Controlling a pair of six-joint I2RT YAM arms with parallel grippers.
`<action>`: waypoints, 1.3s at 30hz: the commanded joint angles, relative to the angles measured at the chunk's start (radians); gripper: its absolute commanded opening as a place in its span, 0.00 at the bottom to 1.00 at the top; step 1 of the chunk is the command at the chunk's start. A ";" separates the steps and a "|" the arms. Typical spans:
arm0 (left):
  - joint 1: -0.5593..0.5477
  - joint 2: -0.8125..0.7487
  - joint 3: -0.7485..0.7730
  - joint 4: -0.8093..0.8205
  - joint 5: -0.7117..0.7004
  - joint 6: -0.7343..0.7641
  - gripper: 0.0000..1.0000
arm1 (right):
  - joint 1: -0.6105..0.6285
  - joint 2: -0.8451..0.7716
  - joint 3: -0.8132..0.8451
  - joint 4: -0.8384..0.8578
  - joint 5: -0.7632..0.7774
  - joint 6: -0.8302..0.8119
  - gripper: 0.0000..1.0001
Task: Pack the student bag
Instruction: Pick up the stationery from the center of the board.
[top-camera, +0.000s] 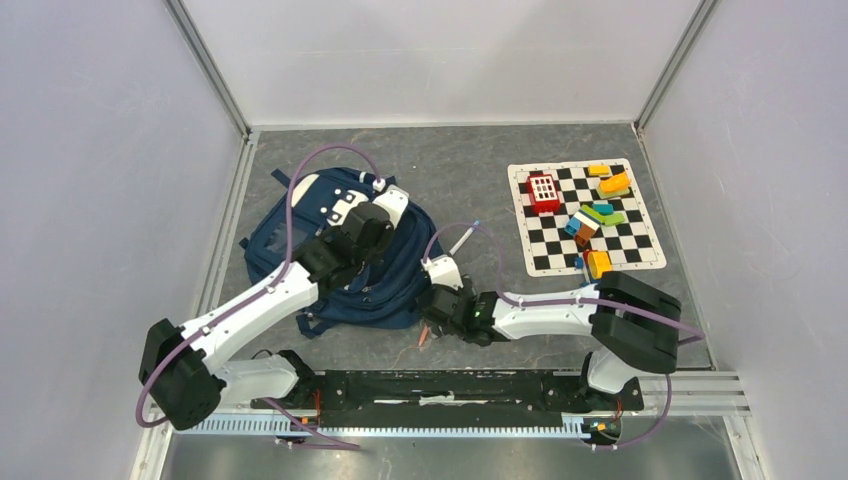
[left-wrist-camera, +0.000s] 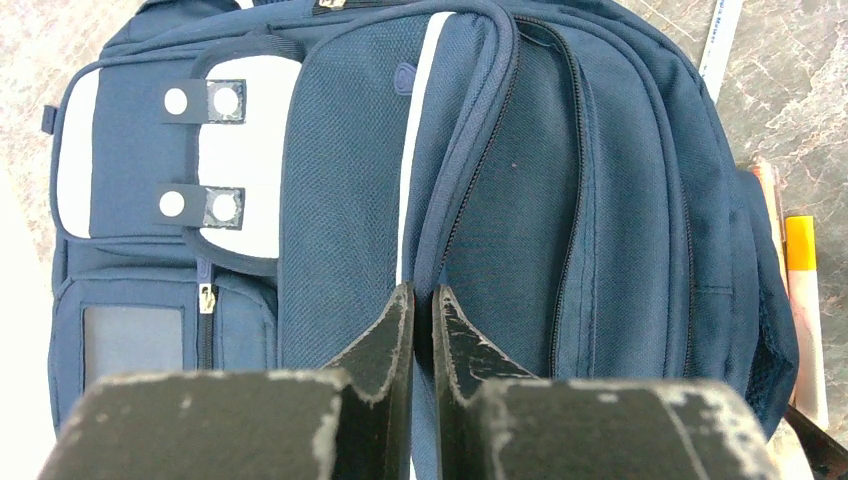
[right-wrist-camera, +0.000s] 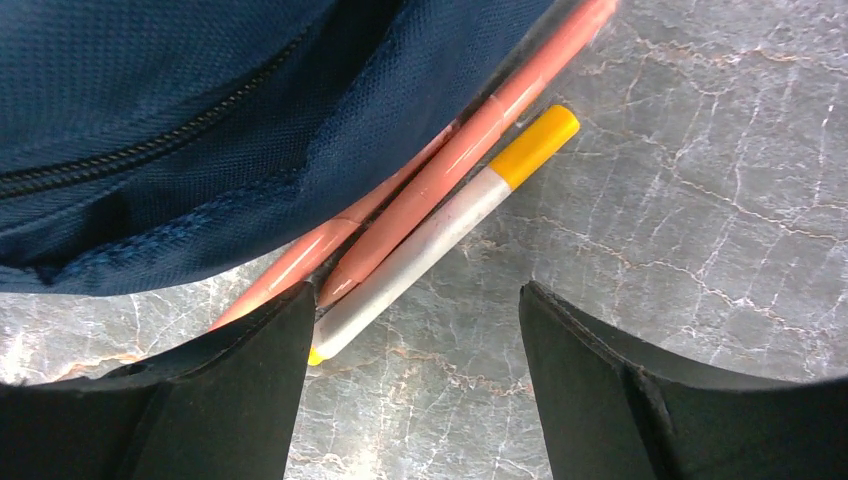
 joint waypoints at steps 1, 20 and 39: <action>0.019 -0.055 -0.010 0.044 -0.089 0.036 0.05 | 0.017 0.041 0.042 -0.018 0.030 0.018 0.80; 0.024 -0.081 0.079 0.014 -0.009 -0.065 0.08 | -0.016 -0.124 -0.078 -0.096 0.076 -0.051 0.59; 0.024 -0.147 0.003 0.007 -0.035 -0.081 0.08 | -0.059 -0.197 -0.256 -0.038 -0.121 -0.030 0.25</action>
